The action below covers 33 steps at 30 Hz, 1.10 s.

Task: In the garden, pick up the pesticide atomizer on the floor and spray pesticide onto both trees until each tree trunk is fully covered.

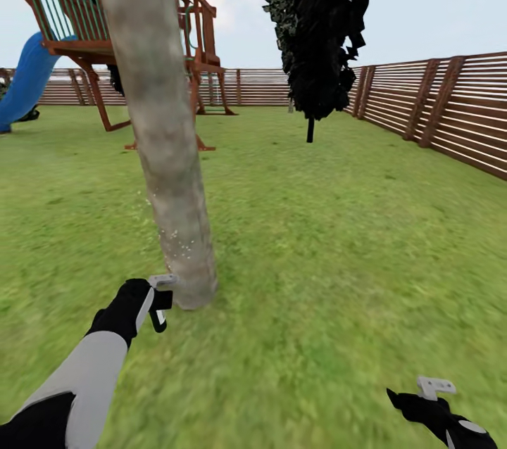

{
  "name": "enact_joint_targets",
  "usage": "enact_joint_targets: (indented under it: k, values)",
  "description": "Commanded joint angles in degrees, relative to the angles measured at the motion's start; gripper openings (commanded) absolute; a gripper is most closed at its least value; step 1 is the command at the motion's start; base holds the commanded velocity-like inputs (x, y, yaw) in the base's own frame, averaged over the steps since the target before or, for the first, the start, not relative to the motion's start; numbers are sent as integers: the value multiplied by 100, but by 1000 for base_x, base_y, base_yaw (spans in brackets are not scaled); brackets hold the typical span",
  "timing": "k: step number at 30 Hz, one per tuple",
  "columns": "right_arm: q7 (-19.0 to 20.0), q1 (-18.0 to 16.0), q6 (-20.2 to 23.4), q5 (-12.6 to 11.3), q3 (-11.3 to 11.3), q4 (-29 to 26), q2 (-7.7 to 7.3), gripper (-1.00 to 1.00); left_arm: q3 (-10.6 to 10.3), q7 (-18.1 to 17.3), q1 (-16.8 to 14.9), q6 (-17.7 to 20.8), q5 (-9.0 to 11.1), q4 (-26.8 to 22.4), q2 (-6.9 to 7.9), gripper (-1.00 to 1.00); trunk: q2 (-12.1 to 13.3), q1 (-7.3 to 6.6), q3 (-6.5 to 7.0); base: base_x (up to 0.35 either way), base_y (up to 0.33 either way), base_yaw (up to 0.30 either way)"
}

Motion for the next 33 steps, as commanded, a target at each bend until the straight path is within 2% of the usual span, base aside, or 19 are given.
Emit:
enact_joint_targets:
  k: [1, 2, 3, 4, 6, 8, 10, 11, 13, 16, 17, 20, 23, 25, 26, 27, 28, 30, 33]
  values:
    - [48, -6, 4, 42, -45, -6, 4, 100, 20, -16, -83, 211, -26, -41, -5, -100, -3, 1, -6, 170, -267, 276]
    - [48, -6, 3, 42, -45, -6, 4, 100, 18, -21, -227, 479, -17, -113, -5, -100, -3, 1, -6, 169, -268, 276]
    - [48, -6, 3, 42, -45, -6, 4, 100, 16, -54, -512, 1029, 1, -385, -5, -100, -3, 1, -6, 169, -268, 276]
    - [48, -6, 4, 42, -45, -6, 4, 100, 11, -75, -651, 1346, 8, -680, -12, -100, -3, 1, -6, 167, -269, 276]
    - [48, -6, 3, 42, -45, -6, 4, 100, -10, -89, -700, 1553, 11, -1133, -31, -100, -3, 1, -6, 158, -269, 276]
    - [48, -6, 2, 42, -45, -6, 4, 100, -206, -100, -637, 1569, 21, -1314, -45, -100, -3, 1, -6, 70, -272, 276]
    - [48, -6, 2, 42, -44, -6, 4, 100, -359, -198, -366, 1554, 29, -1324, -70, -100, -3, 1, -6, 10, -278, 275]
    - [48, -6, 2, 42, -43, -6, 4, 100, -386, -284, -308, 1550, 32, -1322, -75, -100, -3, 1, -6, 4, -279, 272]
    - [48, -6, 3, 42, -44, -6, 4, 100, -459, -785, -130, 1490, 19, -1235, -72, -100, -3, 1, -6, 1, -280, 132]
    - [48, -6, 8, 42, -45, -6, 4, 100, -473, -906, -141, 1522, 12, -1253, -18, -100, -3, 1, -6, 0, -289, -55]
    - [48, -6, 6, 42, -45, -6, 0, 100, -471, -913, -179, 1548, 8, -1295, -11, -100, -3, 1, -6, 0, -294, -228]
    - [48, -6, 4, 41, -53, -14, -19, 100, -513, -920, -834, 1602, -4, -1376, -5, -100, -3, 1, -6, 0, -297, -288]
    - [48, -6, 3, 41, -49, -15, -22, 100, -889, -920, -1077, 1615, -5, -1368, 14, -100, -3, 1, -6, 0, -316, -262]
    - [48, -6, 3, 42, -47, -10, -16, 100, -935, -920, -1051, 1615, -5, -1368, 97, -100, -3, 1, -6, 0, -322, -73]
    - [48, -6, 4, 42, -46, -10, -15, 100, -926, -922, -967, 1613, 15, -1360, 209, -100, -3, 1, -6, 0, -322, -20]
    - [48, -6, 3, 42, -46, -9, -14, 100, -910, -925, -850, 1605, 27, -1360, 275, -100, -3, 1, -6, 0, -323, -10]
    - [48, -6, 4, 42, -46, -7, -12, 100, -889, -928, -534, 1558, 37, -1362, 332, -100, -3, 1, -6, -5, -322, -3]
    - [48, -6, 7, 42, -45, -7, -10, 100, -875, -929, -249, 1538, 40, -1362, 350, -100, -3, 1, -6, -56, -322, -1]
    - [48, -6, 3, 42, -45, -6, -6, 100, -858, -924, -117, 1534, 29, -1396, 355, -100, -3, 1, -6, -108, -304, 14]
